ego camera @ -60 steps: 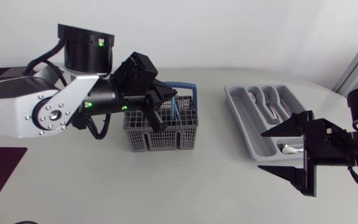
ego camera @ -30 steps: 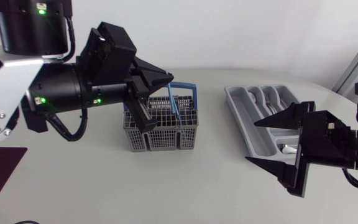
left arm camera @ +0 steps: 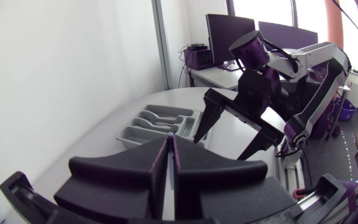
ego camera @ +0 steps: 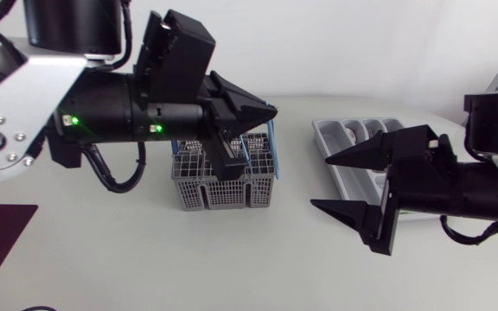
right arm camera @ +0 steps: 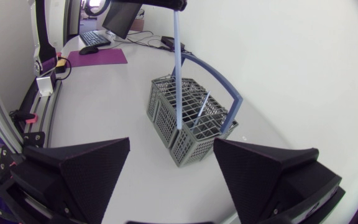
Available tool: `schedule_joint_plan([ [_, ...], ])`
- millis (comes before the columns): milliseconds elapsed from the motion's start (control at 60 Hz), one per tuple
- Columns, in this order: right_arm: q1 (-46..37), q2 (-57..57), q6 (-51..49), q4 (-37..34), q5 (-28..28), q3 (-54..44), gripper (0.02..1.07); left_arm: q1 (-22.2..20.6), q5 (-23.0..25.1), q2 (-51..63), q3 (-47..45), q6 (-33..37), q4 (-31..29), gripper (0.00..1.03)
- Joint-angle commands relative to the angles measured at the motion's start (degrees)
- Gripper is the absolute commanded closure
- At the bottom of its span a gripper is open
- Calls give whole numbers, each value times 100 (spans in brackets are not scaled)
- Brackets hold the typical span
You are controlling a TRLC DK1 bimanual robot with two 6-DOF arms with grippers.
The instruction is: Unload the cutlery basket into the drawer organizer.
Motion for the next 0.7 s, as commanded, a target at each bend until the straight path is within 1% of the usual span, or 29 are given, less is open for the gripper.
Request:
schedule_joint_plan([
  [0, 140, 292, 394, 158, 46, 192, 14, 50, 236, 307, 275, -410, -47, 97],
  [33, 184, 389, 429, 193, 46, 227, 16, 94, 368, 430, 354, -516, -65, 97],
  [100, 254, 582, 490, 255, 46, 315, 16, 191, 676, 650, 512, -700, -144, 97],
  [267, 289, 1013, 649, 334, 2, 596, 17, 252, 975, 914, 732, -894, -223, 97],
  [317, 289, 1092, 675, 325, -33, 675, 22, 252, 992, 957, 758, -903, -214, 97],
  [383, 298, 1189, 719, 307, -59, 763, 27, 252, 1036, 1028, 811, -920, -214, 97],
  [450, 298, 1285, 780, 316, -59, 833, 34, 252, 1054, 1089, 855, -946, -214, 97],
  [683, 298, 1575, 868, 255, -218, 1062, 63, 278, 1080, 1160, 951, -955, -223, 97],
])
